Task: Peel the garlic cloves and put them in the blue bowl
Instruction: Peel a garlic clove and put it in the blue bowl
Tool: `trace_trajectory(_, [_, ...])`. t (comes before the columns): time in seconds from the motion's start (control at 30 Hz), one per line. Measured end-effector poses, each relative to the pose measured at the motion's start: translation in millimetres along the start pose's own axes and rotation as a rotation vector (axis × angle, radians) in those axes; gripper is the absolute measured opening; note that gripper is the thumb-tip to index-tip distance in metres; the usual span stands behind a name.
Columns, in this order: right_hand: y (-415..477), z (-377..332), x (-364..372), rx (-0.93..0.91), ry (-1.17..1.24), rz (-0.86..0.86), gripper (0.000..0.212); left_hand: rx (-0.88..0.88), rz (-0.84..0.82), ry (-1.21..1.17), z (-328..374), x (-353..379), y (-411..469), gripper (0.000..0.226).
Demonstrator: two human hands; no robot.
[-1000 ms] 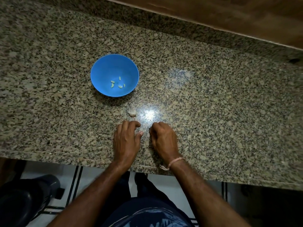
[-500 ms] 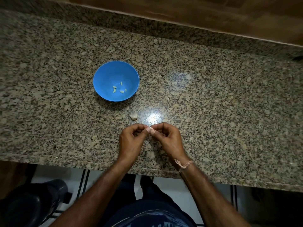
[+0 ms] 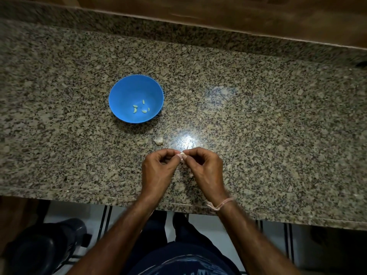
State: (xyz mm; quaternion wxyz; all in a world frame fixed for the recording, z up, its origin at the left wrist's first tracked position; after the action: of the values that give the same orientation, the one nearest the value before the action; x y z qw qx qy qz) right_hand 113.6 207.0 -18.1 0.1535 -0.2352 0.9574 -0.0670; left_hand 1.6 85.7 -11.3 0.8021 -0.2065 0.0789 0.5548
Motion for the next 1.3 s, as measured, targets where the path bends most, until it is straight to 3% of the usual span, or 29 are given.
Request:
trace_trajectory(0.53, [-0.6,-7.1,-3.4,-0.132,-0.197,0.019,0.009,0.029,-0.018,0.066,6.4,2.1,-1.1,0.004])
trace_trajectory(0.73, [7.1,12.1,1.0,0.155,-0.079,-0.055,0.007,0.013,-0.031,0.101,2.2,9.0,2.7,0.007])
trace_trajectory(0.9, [1.8,28.3,8.1,0.588,0.315,-0.111,0.013,-0.037,-0.057,0.107,-9.2,13.0,3.0,0.001])
trace_trajectory(1.0, [2.2,33.8,8.7,0.702,0.455,-0.096,0.017,-0.033,-0.052,0.18,-18.6,10.6,3.5,0.002])
trace_trajectory(1.13, [3.2,36.4,6.2,0.649,0.413,-0.075,0.021,-0.044,-0.029,0.217,-23.9,7.0,6.1,0.006])
trace_trajectory(1.3, [4.8,31.1,4.1,0.461,0.285,-0.06,0.017,-0.196,-0.157,-0.081,-19.4,17.4,6.1,0.012])
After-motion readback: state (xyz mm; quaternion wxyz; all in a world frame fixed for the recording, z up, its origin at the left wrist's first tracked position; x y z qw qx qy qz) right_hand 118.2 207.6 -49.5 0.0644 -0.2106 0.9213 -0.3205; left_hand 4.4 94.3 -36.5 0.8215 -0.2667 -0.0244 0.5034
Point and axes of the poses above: each hand's wrist, its own y-axis towards the middle knuckle, its own x-axis out of the palm, z = x × y, the point moved 7 cm from there along y, towards the middle knuckle, and after that the axes turned 14 degrees about z, right-handed, at the moved point
